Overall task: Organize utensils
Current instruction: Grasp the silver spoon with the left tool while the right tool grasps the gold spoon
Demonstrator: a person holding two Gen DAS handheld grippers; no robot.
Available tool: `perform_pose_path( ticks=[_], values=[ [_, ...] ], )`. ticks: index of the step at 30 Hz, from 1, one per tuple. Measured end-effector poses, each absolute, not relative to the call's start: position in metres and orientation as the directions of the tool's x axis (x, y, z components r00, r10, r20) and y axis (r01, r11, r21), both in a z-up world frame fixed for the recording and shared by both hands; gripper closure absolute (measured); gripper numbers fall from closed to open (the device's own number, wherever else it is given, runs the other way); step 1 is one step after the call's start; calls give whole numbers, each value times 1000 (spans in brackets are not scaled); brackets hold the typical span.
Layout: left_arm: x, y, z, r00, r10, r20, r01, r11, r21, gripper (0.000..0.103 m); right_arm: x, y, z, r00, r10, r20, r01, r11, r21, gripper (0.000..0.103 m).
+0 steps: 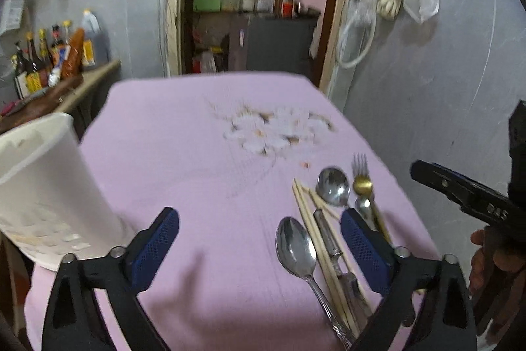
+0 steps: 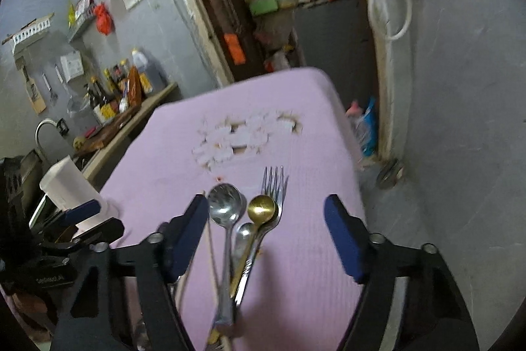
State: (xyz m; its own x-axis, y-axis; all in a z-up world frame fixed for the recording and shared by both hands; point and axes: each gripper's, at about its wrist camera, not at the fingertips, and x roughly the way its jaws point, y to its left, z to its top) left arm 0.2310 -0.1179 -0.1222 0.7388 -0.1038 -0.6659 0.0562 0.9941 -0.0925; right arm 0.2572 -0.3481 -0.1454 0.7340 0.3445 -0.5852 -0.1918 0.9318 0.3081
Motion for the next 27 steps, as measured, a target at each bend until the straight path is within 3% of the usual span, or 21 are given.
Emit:
perform_pose_path(
  ticks=[8, 12, 23, 27],
  values=[
    [263, -115, -153, 606, -210, -768, 94, 977, -193, 51, 295, -339, -177, 624, 451, -638, -304, 892, 334, 68],
    [271, -117, -159, 594, -216, -775, 114, 976, -185, 59, 307, -336, -185, 573, 491, -656, -343, 871, 352, 81],
    [272, -126, -159, 563, -231, -793, 157, 972, -172, 78, 316, -336, -198, 493, 551, -673, -392, 831, 394, 92],
    [268, -121, -159, 544, -281, -791, 163, 960, -228, 78, 314, -334, -199, 467, 561, -684, -418, 822, 388, 92]
  ],
)
